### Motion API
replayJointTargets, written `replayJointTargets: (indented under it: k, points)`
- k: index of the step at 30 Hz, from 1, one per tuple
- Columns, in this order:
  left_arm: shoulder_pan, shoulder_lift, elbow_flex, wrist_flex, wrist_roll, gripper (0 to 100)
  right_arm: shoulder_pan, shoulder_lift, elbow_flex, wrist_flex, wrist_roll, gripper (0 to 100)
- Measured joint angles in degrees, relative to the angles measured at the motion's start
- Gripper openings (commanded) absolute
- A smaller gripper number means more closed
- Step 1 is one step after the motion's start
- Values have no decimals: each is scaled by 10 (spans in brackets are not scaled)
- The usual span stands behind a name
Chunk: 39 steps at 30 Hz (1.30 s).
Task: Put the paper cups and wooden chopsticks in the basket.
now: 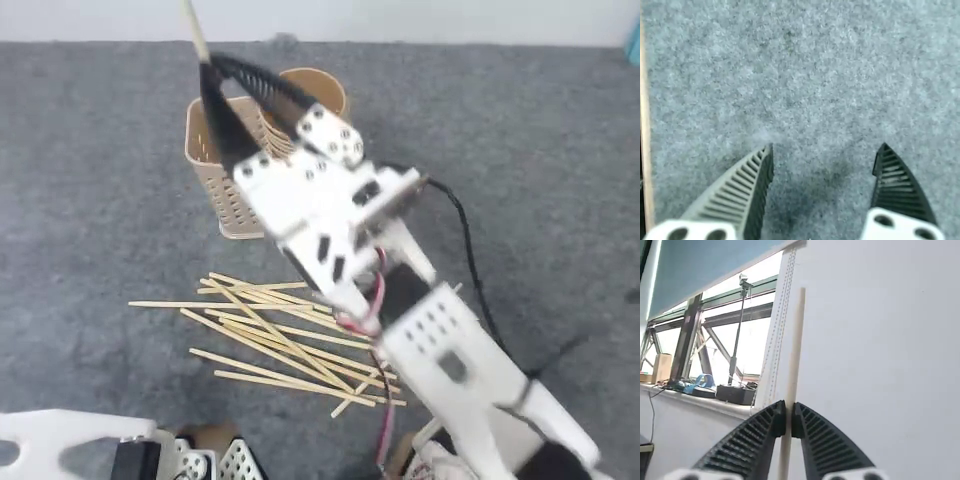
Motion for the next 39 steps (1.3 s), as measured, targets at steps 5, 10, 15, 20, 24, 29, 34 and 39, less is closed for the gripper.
replayJointTargets:
  k: [5,10,15,20,24,29,34,39]
  points:
    - [-5,0,0,0,0,310,22,148,-111,-14,0,8]
    - [-8,0,0,0,0,310,38,280,-216,-17,0,8]
    - [-8,0,0,0,0,310,51,370,-268,-18,0,10]
    - [-8,0,0,0,0,310,61,389,-272,-18,-1,10]
    - [-8,0,0,0,0,310,60,389,-272,1,-1,28]
    - [-8,0,0,2,0,310,61,383,-272,76,-23,132]
    - [-8,0,0,25,0,310,64,328,-272,164,-89,137]
    - [-2,0,0,61,0,310,63,236,-272,261,-130,137]
